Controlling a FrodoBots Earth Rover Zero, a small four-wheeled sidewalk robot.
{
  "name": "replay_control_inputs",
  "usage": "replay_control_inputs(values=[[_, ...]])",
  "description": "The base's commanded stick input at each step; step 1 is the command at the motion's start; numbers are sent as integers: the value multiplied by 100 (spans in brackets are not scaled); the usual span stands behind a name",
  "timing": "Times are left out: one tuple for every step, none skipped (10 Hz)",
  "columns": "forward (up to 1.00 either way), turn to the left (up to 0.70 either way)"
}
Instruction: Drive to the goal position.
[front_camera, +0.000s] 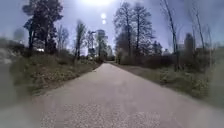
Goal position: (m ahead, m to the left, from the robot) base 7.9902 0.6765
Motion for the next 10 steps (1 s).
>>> replay_control_inputs(values=[[70, 3], [70, 0], [70, 0], [70, 0], [70, 0], [70, 0], [70, 0], [70, 0], [70, 0], [70, 0]])
